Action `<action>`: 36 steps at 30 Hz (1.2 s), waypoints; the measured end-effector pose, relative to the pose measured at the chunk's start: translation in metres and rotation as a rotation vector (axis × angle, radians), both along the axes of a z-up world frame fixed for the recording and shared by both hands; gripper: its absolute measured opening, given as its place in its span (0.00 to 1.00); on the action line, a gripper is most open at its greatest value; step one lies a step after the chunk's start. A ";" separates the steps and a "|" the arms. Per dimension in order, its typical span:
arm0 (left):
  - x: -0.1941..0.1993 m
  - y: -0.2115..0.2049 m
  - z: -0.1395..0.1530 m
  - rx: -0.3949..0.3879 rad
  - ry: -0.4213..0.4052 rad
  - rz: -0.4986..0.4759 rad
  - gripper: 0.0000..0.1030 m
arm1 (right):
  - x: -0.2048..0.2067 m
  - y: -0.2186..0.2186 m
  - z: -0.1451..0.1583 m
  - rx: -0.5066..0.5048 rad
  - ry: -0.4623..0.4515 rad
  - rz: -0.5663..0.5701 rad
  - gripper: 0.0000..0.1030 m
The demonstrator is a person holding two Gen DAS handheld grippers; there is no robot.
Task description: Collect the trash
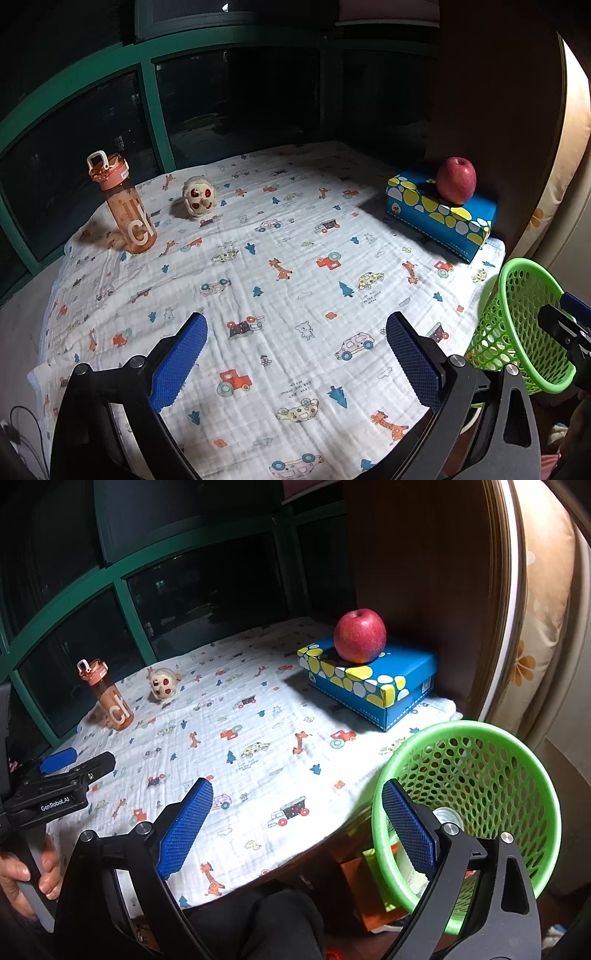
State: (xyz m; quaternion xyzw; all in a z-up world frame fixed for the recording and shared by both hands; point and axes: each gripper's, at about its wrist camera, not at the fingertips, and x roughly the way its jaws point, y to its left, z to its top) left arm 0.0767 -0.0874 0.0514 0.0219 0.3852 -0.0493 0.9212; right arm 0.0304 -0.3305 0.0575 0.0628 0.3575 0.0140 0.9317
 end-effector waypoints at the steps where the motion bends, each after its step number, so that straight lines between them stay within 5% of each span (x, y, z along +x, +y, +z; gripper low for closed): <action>1: -0.001 0.001 0.001 0.003 -0.004 0.003 0.92 | 0.000 0.000 0.000 -0.002 -0.001 -0.001 0.90; 36: -0.013 0.015 0.000 -0.010 0.003 -0.005 0.92 | 0.004 0.004 -0.003 -0.002 0.010 -0.003 0.90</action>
